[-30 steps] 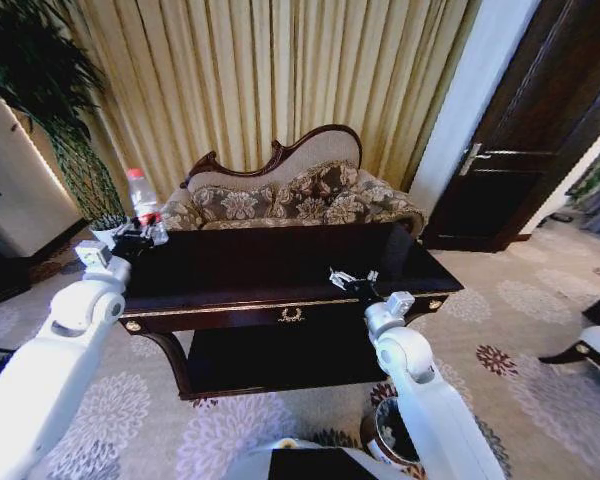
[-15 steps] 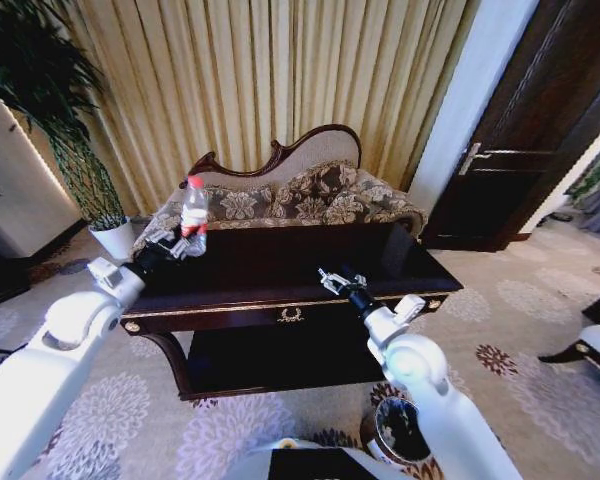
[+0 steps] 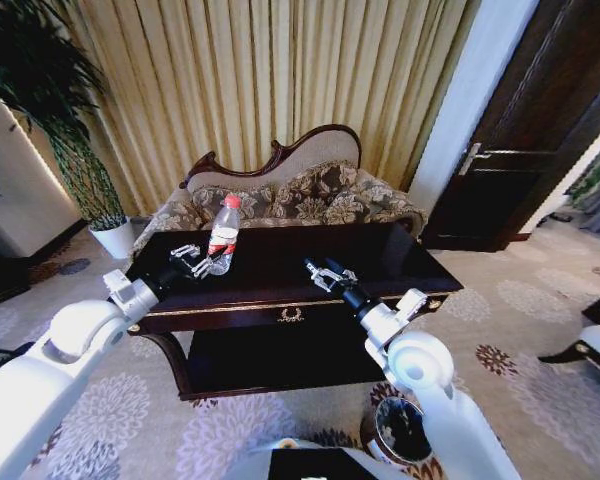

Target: Move to the front of the table and place the trash on the table into the trash bin.

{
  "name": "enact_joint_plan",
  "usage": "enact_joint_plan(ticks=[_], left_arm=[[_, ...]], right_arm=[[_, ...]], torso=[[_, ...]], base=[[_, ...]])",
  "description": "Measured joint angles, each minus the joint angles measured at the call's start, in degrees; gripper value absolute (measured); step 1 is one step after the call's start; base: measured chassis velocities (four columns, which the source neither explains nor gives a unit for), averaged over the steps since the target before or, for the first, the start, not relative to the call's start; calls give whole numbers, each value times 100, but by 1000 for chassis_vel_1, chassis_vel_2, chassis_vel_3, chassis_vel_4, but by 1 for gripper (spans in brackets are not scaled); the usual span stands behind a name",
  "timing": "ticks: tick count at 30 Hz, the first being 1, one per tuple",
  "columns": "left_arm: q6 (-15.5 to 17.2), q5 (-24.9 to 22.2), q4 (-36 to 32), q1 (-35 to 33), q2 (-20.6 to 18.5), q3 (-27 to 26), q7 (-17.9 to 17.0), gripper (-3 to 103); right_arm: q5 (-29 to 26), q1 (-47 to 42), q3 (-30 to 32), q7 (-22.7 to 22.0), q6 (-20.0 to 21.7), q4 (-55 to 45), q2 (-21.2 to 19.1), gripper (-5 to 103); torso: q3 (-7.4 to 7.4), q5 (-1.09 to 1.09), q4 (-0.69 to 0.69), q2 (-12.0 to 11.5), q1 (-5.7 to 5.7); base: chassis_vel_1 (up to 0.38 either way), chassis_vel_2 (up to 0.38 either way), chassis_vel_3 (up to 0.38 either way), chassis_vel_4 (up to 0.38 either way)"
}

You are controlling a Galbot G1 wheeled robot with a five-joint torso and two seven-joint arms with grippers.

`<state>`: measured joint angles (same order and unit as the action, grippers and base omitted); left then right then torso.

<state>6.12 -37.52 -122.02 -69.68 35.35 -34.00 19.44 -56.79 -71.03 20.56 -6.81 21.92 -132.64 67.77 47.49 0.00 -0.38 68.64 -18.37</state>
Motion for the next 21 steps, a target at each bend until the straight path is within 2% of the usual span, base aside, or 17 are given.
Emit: enact_joint_plan(ticks=[8, 13, 15, 21], left_arm=[[48, -166, -190, -97, -138, 83, -28, 26], [-12, -258, -193, -152, -371, 110, 67, 26], [-130, -308, -37, -69, -642, 159, 238, 26], [-446, -173, 551, 454, -844, 441, 502, 26]], right_arm=[[305, -28, -119, 1, 78, -184, -19, 100], [400, -55, -209, 1, 98, -365, -174, 100], [396, -46, -238, 1, 124, -471, -270, 100], [388, -65, -206, 1, 141, -458, -321, 100]], torso=[[0, 0, 1, 0, 0], [0, 0, 0, 0, 0], [0, 0, 1, 0, 0], [0, -1, 1, 0, 0]], base=[[0, 0, 0, 0], [0, 0, 0, 0], [0, 0, 0, 0], [0, 0, 0, 0]])
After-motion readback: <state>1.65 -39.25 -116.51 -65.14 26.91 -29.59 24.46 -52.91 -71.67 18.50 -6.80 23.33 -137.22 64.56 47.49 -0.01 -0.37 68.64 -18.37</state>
